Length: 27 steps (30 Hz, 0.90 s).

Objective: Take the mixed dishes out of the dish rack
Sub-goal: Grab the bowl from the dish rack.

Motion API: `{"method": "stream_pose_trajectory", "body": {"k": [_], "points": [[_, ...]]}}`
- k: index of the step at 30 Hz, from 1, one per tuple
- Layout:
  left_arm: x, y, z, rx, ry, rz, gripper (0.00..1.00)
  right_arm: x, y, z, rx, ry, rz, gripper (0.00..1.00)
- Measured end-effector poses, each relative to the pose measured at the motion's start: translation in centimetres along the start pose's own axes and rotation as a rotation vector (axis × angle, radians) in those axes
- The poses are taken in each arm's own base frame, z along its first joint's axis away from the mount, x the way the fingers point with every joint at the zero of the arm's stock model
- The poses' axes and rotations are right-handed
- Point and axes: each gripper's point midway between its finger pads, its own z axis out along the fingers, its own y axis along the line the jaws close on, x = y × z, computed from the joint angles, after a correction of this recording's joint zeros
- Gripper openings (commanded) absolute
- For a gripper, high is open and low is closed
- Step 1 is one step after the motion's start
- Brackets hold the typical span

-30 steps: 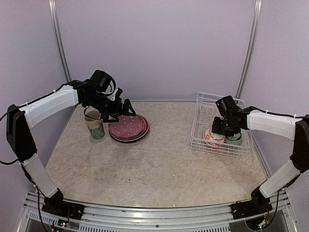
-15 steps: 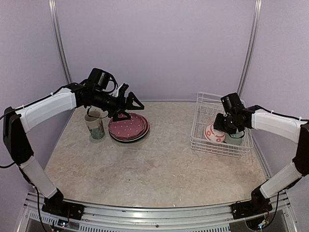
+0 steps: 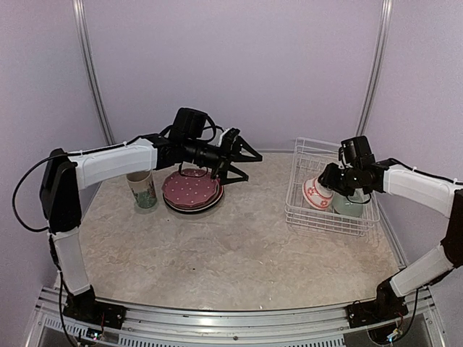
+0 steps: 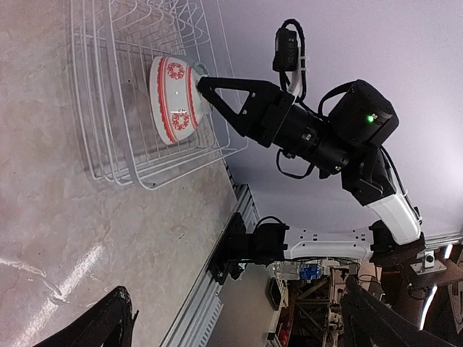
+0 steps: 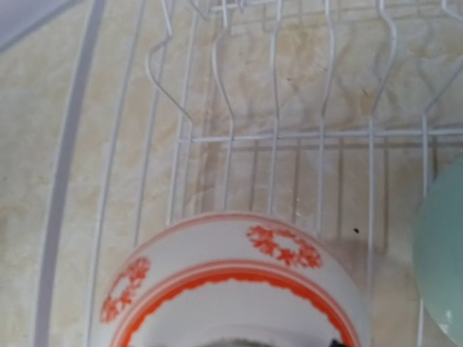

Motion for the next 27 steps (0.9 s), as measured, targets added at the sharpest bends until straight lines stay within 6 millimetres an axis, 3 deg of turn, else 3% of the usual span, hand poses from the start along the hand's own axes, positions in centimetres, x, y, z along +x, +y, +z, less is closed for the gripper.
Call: {"method": "stream_pose_trajectory", "body": {"k": [5, 11, 20, 27], "points": [[-1.3, -0.7, 4.1, 0.065, 0.029, 0.014, 0.91, -0.7, 0.2, -0.7, -0.057, -0.014, 0.022, 0.1], [-2.3, 0.7, 7.3, 0.092, 0.051, -0.012, 0.88, -0.6, 1.4, -0.9, -0.134, -0.003, 0.027, 0.1], [-2.1, 3.9, 9.9, 0.096, 0.103, -0.102, 0.84, 0.1, 2.6, -0.8, -0.217, 0.022, 0.042, 0.09], [-2.4, 3.4, 10.5, 0.14, 0.123, -0.109, 0.81, 0.2, 3.4, -0.9, -0.265, 0.026, 0.05, 0.08]]}}
